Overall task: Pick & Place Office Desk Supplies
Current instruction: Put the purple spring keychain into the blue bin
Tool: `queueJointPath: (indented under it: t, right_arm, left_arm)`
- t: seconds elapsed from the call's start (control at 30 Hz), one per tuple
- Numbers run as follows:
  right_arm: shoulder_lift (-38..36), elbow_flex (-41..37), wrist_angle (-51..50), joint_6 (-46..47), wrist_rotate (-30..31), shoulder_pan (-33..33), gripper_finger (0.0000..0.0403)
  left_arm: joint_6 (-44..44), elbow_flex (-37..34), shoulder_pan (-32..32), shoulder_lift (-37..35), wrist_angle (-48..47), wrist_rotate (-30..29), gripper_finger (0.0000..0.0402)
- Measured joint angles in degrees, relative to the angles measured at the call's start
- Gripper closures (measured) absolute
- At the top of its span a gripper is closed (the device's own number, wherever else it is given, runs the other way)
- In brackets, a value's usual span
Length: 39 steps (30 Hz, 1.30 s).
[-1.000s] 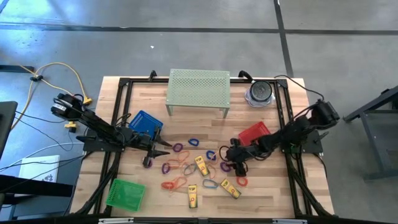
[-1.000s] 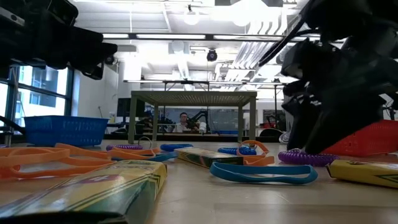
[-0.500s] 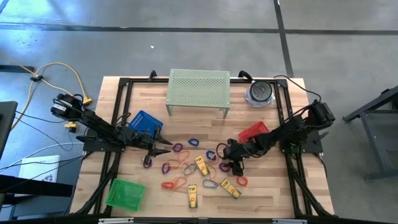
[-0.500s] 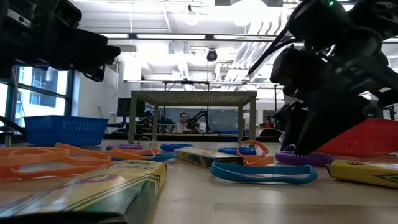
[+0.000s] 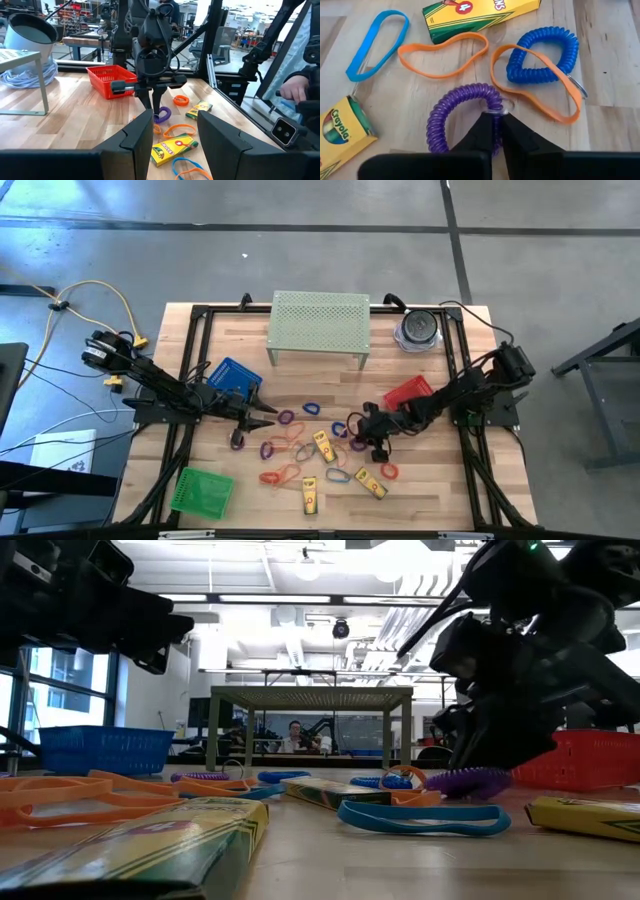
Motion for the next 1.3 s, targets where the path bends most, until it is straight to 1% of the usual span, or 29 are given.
queueJointPath:
  t: [0.13,0.27,0.37,0.43,0.53,0.6,0.7,0.8,0.9,1.0,1.03,1.13,1.23,1.3]
  right_arm:
    - [-1.38,-0.11,-0.8,-0.63,3.52,2.19,0.0395]
    - [-5.03,0.31,-7.66,-0.3,8.45,4.85,0.0397]
    - [-7.7,2.09,-15.73,-0.04,14.4,7.56,0.0398]
    - [-8.2,3.89,-20.24,-0.52,18.69,9.31,0.0398]
    - [-9.12,7.51,-24.33,-2.31,25.43,11.4,0.0398]
    - [-9.2,9.26,-25.78,-4.99,29.06,12.16,0.0398]
    - [-9.06,10.6,-27.53,-8.76,35.01,12.72,0.0398]
    - [-10.54,12.89,-29.63,-9.11,39.49,12.42,0.0398]
    - [-12.24,15.22,-28.9,-9.94,40.33,12.05,0.0398]
    - [-13.2,16.46,-27.39,-12.23,40.56,12.53,0.0398]
    - [-13.39,16.71,-25.83,-13.64,40.33,12.57,0.0398]
    - [-13.53,16.79,-20.2,-18.8,37.77,12.37,0.0398]
    - [-13.53,16.81,-13.55,-22.64,33.42,11.66,0.0398]
    - [-13.53,16.84,-9.98,-23.51,29.94,10.94,0.0398]
  left_arm:
    - [0.02,0.0,0.0,0.0,0.0,0.0,0.0252]
    - [0.02,0.0,0.0,0.0,0.02,-0.03,0.0252]
    - [0.02,0.0,0.02,0.0,0.09,-0.09,0.0252]
    - [0.02,0.04,0.02,0.0,0.39,-0.11,0.0252]
    - [-0.5,1.2,-0.05,0.0,0.94,-0.03,0.0252]
    - [-0.85,2.4,-0.52,0.0,1.61,1.17,0.0252]
    - [2.32,4.65,-1.34,0.0,1.9,3.68,0.0252]
    - [8.61,7.36,-2.87,0.33,0.87,4.35,0.0252]
    - [14.22,10.2,-4.45,2.22,0.04,3.78,0.0252]
    - [16.26,13.15,-4.68,5.13,-0.04,-0.91,0.0252]
    - [17.63,14.03,-4.63,6.31,-0.13,-1.57,0.0252]
    - [24.01,16.44,-4.7,9.67,-0.5,-3.29,0.0252]
    - [27.86,19.57,-4.81,12.67,-0.04,-6.55,0.0252]
    - [31.43,21.5,-5.08,14.85,-0.13,-7.38,0.0252]
